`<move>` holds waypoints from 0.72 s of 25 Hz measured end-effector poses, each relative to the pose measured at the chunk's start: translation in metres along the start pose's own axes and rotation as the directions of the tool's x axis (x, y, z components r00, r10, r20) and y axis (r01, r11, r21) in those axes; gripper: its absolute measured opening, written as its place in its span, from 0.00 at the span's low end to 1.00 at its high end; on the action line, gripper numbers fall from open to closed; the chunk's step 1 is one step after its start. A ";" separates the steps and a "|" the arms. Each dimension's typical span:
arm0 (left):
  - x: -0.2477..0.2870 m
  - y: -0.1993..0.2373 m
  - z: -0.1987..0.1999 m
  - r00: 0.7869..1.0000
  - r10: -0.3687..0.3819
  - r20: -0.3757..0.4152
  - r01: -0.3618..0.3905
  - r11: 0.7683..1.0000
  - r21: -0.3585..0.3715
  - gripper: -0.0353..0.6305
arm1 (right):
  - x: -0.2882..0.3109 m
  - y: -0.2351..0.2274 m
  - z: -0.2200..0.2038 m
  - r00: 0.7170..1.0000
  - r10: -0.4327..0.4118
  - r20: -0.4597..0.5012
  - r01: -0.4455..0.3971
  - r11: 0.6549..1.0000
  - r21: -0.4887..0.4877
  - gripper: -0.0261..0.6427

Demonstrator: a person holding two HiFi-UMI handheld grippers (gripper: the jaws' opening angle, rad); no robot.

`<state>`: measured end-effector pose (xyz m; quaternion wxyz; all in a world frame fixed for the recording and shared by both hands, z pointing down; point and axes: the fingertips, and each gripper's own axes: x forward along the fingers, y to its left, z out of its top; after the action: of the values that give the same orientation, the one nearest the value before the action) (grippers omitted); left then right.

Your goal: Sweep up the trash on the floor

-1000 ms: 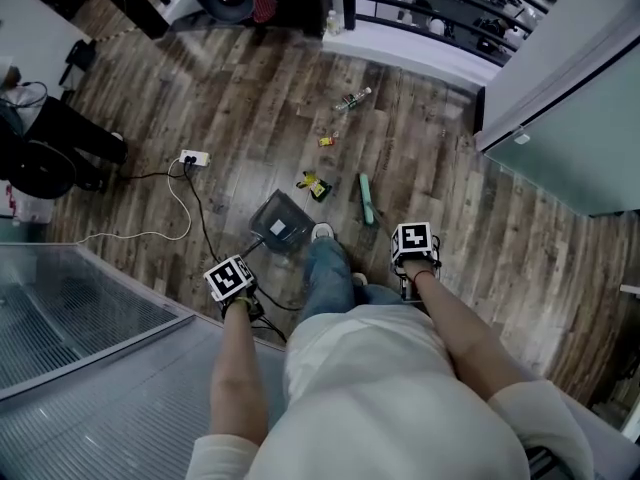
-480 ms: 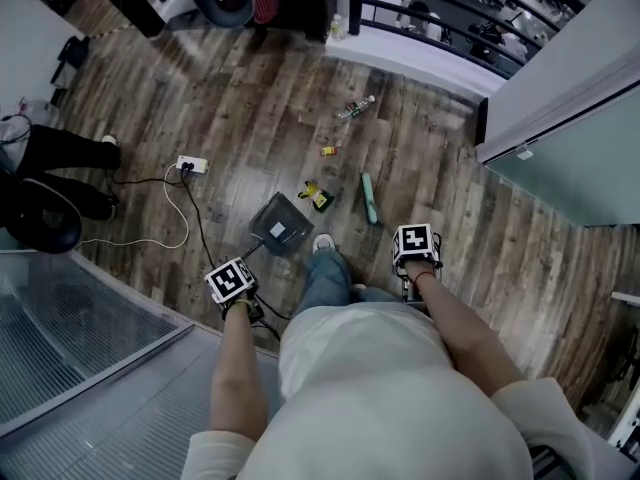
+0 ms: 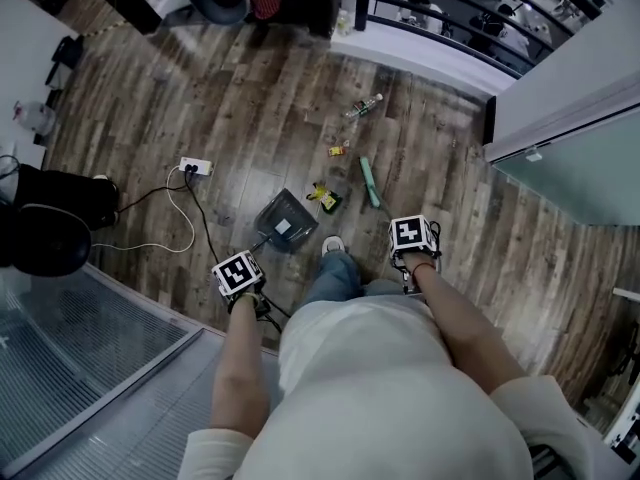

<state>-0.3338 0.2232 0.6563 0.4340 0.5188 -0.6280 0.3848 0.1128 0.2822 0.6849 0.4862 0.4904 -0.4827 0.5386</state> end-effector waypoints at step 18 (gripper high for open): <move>0.026 0.019 0.043 0.999 -0.002 -0.054 0.004 1.000 0.023 0.19 | 0.024 0.069 0.039 0.989 -0.114 -0.096 0.093 0.975 -0.201 0.19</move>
<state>-0.3612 0.1778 0.6662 0.4452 0.5143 -0.6108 0.4053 0.0450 0.2406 0.7079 0.5847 0.4351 -0.4806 0.4877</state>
